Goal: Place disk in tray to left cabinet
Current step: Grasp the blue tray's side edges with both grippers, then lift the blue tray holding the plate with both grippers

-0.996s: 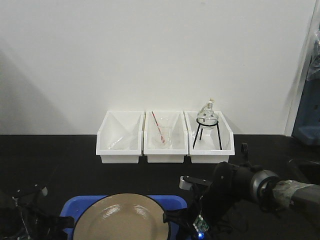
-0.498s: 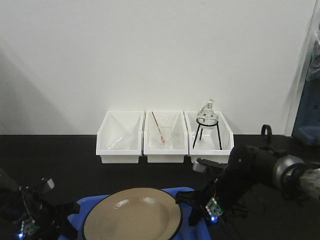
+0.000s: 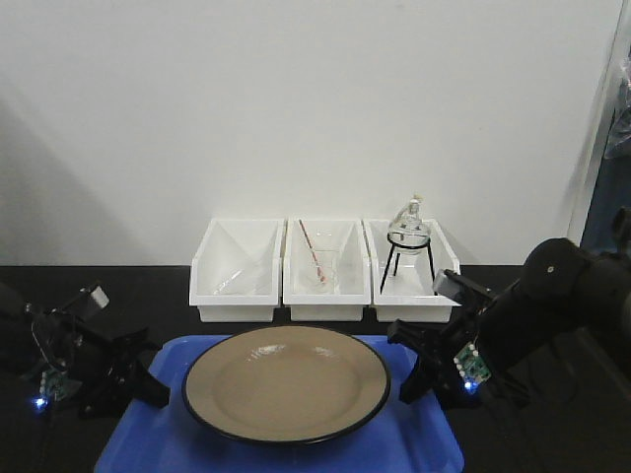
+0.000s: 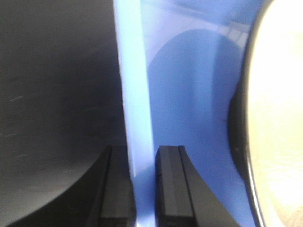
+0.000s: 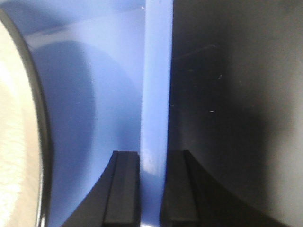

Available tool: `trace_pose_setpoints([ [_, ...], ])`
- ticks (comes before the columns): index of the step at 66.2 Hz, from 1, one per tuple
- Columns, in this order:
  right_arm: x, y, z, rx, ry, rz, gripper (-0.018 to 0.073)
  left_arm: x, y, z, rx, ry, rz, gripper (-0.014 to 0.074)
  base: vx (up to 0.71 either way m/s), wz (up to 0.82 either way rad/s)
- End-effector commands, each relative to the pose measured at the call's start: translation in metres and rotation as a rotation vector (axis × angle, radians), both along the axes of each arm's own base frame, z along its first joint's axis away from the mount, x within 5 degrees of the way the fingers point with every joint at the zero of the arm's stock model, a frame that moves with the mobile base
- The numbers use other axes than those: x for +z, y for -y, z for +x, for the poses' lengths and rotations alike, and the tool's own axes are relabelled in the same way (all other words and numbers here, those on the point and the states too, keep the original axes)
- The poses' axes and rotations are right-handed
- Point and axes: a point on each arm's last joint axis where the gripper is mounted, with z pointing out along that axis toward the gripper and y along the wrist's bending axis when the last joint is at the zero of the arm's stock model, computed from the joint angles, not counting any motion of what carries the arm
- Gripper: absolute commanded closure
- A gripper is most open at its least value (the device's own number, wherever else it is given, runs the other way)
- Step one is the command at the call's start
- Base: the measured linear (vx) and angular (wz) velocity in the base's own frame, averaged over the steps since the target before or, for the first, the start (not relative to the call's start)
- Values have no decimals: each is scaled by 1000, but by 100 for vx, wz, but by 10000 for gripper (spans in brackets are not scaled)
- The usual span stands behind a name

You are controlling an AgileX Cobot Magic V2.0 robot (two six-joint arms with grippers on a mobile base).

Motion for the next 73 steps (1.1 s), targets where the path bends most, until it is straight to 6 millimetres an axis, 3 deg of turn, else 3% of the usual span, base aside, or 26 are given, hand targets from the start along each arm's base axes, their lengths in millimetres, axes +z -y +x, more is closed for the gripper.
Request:
trace_pose_setpoints([
  [1, 54, -6, -10, -24, 122, 141, 567, 58, 16, -10, 6, 87, -158, 597, 0, 0],
  [15, 83, -5, -23, -37, 181, 192, 564, 91, 18, -15, 17, 107, -203, 597, 0, 0],
  [41, 144, -8, -25, -25, 253, 250, 564, 135, 23, -19, -9, 117, -283, 597, 0, 0],
  [55, 151, -8, -27, -16, 247, 247, 564, 154, 23, -21, -8, 139, -297, 597, 0, 0],
  [73, 151, -8, -27, -16, 248, 248, 564, 156, 24, -23, -30, 137, -293, 597, 0, 0],
])
